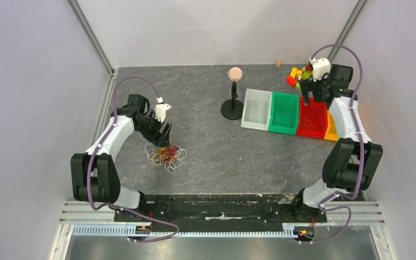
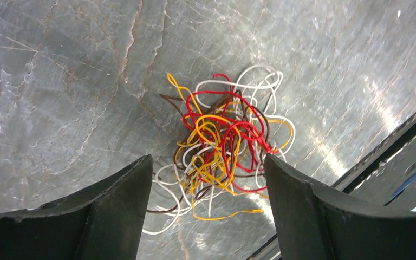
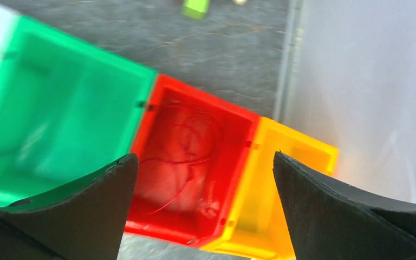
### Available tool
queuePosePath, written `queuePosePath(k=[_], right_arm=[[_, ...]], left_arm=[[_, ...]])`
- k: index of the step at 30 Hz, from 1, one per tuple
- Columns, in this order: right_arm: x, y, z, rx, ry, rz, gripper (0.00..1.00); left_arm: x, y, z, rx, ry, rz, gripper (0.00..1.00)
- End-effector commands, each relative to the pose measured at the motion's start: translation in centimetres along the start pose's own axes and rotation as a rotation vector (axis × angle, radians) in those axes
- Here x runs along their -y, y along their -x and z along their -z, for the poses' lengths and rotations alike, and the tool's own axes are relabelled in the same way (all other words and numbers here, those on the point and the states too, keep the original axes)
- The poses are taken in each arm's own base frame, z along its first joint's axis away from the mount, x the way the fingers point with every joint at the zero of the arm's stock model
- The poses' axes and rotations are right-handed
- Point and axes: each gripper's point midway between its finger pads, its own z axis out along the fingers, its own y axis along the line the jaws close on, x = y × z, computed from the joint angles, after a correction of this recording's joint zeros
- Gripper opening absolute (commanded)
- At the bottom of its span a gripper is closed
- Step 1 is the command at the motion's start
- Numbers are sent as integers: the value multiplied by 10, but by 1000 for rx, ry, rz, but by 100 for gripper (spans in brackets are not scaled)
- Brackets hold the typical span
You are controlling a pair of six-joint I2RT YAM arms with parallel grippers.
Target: Untangle the cables
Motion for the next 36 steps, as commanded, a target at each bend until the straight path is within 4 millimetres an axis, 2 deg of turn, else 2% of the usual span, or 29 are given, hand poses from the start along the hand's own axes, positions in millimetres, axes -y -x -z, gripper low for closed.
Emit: queuePosePath(k=[1,3,4,5,6,8,9,10,12,15,18,21,25,28,31,36], right_arm=[[-65,24,54,51,368,-29,98],[-107,29,75,84,508,-75,98],[-128,25,81,91,559,-114,98],[-147,29,90,130,602,-126,98],[-166,25,93,146,635,-144,98],[-206,23,109,189,722,-125,98],[-225,21,114,197,766,-123,98],[-242,19,119,202,809,-121,98],[-268,17,120,230,842,-142,98],[-306,13,128,251,919,-169,98],[-344,8,141,282,1006,-138,97],[-378,-1,155,281,1103,-112,95],[-413,-14,172,301,1185,-52,95],[-434,-16,174,325,1207,-35,92],[-451,-14,167,335,1208,-23,81],[-461,0,151,355,1164,-40,66]], left_arm=[[9,-16,8,-62,-80,-163,82],[5,-26,-3,-95,-77,-162,82],[4,-31,-11,-112,-80,-130,82],[8,-37,-18,-132,-102,-100,82],[11,-39,-24,-149,-122,-72,79],[23,-43,-36,-181,-179,-16,66],[31,-42,-41,-186,-202,-8,57],[39,-38,-44,-177,-220,7,42],[61,-19,-47,-111,-284,6,23],[96,11,-45,15,-396,53,3],[126,29,-40,104,-499,41,2],[135,37,-39,165,-523,35,2],[139,40,-39,167,-556,64,2],[142,39,-38,167,-580,70,2],[142,38,-36,162,-576,64,2],[141,34,-36,152,-568,59,2]])
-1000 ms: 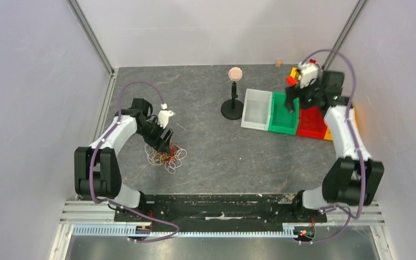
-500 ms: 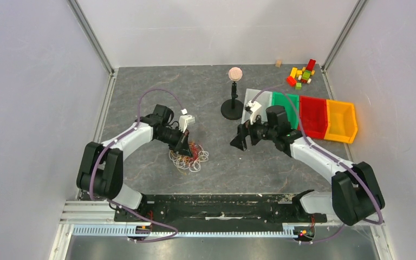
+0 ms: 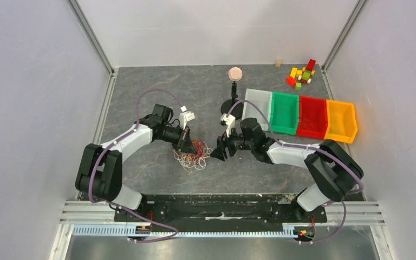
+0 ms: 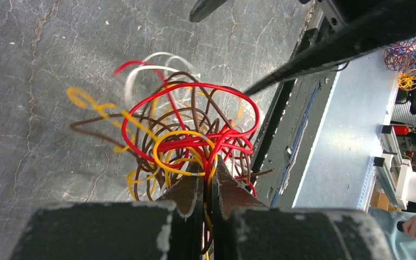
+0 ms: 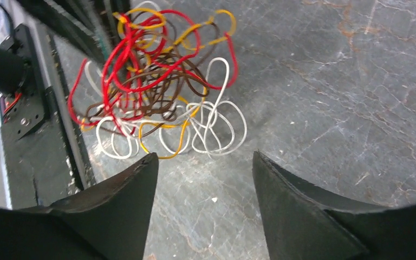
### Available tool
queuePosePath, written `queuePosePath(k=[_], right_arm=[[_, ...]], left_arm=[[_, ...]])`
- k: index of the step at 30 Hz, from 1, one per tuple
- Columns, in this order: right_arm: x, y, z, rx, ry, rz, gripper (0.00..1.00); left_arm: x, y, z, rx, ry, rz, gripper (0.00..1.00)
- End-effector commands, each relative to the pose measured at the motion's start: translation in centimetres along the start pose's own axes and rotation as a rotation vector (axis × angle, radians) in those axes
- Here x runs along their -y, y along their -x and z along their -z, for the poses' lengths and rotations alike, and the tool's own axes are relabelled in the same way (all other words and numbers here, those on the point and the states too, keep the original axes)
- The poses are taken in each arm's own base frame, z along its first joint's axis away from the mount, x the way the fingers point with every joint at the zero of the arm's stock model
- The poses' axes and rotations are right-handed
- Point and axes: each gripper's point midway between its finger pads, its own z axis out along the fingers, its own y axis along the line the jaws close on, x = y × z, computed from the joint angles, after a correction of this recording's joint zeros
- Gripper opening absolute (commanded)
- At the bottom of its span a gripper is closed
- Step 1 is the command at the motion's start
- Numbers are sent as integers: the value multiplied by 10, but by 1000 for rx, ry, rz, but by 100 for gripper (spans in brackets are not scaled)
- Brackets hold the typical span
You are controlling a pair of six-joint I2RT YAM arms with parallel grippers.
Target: Untangle the cables
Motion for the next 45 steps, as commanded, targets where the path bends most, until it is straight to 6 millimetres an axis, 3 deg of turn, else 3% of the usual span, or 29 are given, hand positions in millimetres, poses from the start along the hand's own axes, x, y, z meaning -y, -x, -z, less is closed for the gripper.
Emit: queuePosePath(k=[1,6,13,22,25,29,31,36,41,45], right_arm=[[11,49,-15,148,-46,61,63],[15,48,-28,141,-48,76,55],[19,31,-47,98,-57,88,55],[27,6,-50,43,-85,89,42],[28,-2,-44,23,-95,105,32],[32,-4,-41,9,-118,123,0],[41,-2,-39,0,-169,133,0],[69,12,-14,-26,-304,129,0],[81,15,23,6,-346,83,0],[83,2,49,-16,-373,50,0]], left_arm=[[8,6,2,25,-31,-15,2],[6,7,1,22,-34,-13,2],[6,8,2,29,-49,-18,2],[-1,10,8,45,-34,-1,2],[-2,9,10,45,-30,-7,2],[-4,6,12,38,-25,-7,2],[-5,5,14,31,-19,-5,2],[-17,-4,29,3,58,-9,2],[-62,-23,46,-116,308,-64,2],[-82,-36,53,-192,400,-73,2]])
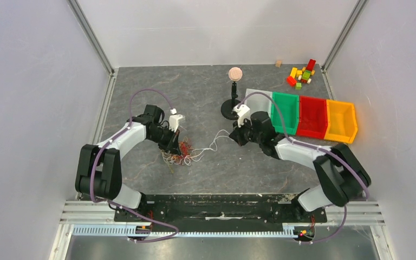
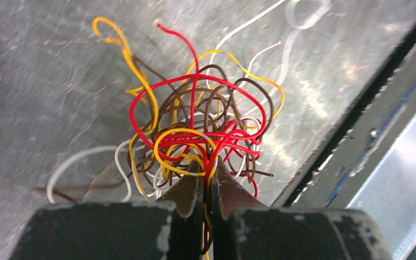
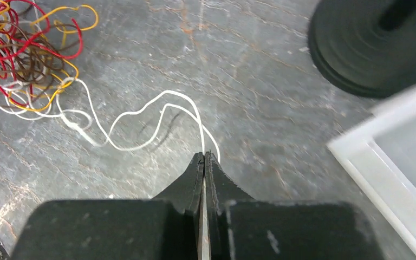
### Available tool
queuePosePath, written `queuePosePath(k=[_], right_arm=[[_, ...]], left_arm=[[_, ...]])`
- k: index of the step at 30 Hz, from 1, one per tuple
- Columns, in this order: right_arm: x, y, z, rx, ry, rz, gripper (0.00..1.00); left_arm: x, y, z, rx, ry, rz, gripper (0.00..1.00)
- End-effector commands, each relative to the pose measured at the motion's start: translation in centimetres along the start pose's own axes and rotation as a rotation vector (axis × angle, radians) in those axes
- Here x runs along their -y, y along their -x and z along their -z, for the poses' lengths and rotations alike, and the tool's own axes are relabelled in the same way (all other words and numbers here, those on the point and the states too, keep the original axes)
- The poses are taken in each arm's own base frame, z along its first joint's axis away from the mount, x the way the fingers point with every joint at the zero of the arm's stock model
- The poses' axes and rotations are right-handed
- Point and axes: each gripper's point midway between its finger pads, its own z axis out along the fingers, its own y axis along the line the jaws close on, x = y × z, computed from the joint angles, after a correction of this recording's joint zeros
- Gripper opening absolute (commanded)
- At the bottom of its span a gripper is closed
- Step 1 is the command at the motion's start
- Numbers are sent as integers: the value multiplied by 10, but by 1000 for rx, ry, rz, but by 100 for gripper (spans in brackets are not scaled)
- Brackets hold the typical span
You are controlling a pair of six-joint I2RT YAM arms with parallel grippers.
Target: Untangle the cables
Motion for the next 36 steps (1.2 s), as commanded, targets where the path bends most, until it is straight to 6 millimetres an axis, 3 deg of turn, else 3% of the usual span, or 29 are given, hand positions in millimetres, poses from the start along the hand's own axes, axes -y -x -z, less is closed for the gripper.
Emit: queuePosePath(k=[1,4,8,12,16,24,27,31,34,36], right_arm=[[11,-15,30,-32,-44,-9,0],[21,-26,41,-60,-92,6,0],[75,-19,78,-63,-302,-25,0],[130,26,143,30,-588,42,0],[161,77,210,139,-801,95,0],[162,182,318,423,-965,160,0],[156,218,341,497,-969,172,0],[155,263,378,600,-1021,195,0],[156,290,399,664,-1054,219,0],[155,302,400,686,-1028,226,0]], left_arm=[[-32,-8,10,-83,161,-87,2],[-33,-8,7,-88,156,-85,2],[-47,-13,12,-129,225,-89,2],[-59,-20,16,-160,262,-77,6],[-67,-20,16,-182,278,-55,13],[-85,-24,17,-209,347,-53,16],[-91,-25,17,-220,367,-50,20],[-98,-29,17,-235,388,-32,37],[-101,-32,16,-234,391,-26,38],[-101,-33,16,-233,390,-25,37]])
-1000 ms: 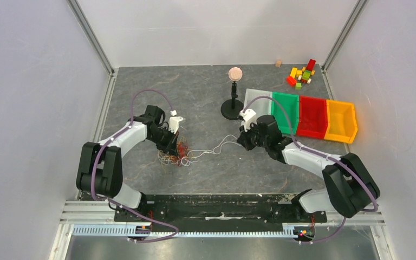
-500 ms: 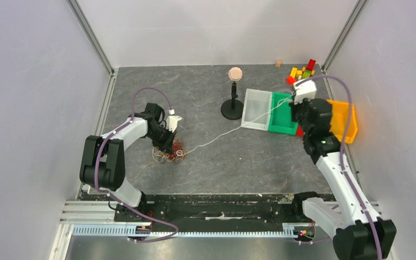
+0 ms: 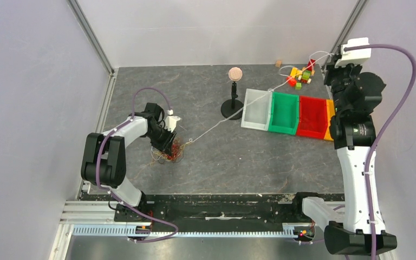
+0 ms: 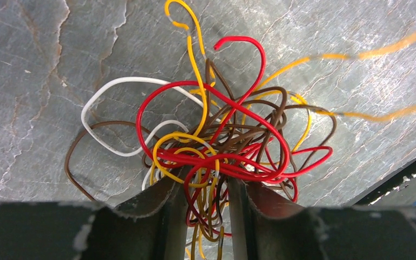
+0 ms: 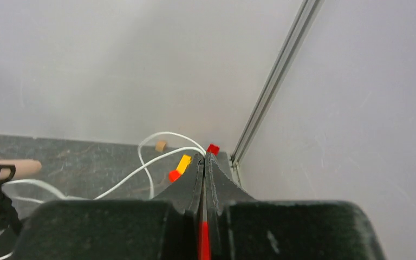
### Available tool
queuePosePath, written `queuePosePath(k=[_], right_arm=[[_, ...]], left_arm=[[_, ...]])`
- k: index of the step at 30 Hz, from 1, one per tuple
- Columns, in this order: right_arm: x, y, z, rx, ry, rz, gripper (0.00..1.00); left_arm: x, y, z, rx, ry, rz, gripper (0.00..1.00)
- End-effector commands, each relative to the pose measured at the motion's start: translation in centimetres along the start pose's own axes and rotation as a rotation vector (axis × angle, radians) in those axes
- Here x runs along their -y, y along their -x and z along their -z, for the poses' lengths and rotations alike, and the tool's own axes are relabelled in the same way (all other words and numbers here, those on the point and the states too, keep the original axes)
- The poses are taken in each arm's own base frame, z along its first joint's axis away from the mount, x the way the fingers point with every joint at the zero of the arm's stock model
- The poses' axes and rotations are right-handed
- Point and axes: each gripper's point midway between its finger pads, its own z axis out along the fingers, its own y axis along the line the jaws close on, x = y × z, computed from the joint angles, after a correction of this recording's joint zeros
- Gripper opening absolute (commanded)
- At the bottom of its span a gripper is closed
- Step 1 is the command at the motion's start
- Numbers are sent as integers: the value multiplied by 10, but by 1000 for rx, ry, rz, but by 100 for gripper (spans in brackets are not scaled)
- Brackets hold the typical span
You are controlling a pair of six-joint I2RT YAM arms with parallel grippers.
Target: Untangle the cables
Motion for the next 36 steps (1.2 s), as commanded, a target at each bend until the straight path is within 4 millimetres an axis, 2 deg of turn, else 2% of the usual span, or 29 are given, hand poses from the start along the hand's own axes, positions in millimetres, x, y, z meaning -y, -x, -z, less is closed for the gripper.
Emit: queuePosePath(k=[1,4,6,8,12,13,17,21,26,31,36], right_arm=[[11,49,-8,120,-5,-24,0],[13,71,-15,166,-1,-43,0],[21,100,-16,224,-18,-43,0],[28,124,-17,272,-34,-46,0],[52,159,-19,350,-119,-27,0],[51,162,-20,357,-103,-26,0],[28,153,-23,343,18,-70,0],[28,147,-31,331,13,-92,0],[15,137,-41,315,71,-130,0],[-16,107,-47,257,201,-205,0],[-47,63,-52,164,324,-285,0]], left_arm=[[-26,-4,-5,-19,91,-28,37],[-28,-5,-5,-26,101,-24,38],[-31,-6,-5,-27,113,-24,45],[-33,-9,-5,-31,120,-23,47],[-38,-12,-7,-40,127,-18,37],[-38,-12,-7,-35,116,-13,34],[-34,-6,-6,-8,88,-5,33],[-32,-3,-3,-1,78,5,35],[-31,6,3,27,79,13,40],[-32,19,12,54,84,24,51],[-32,28,16,70,80,35,56]])
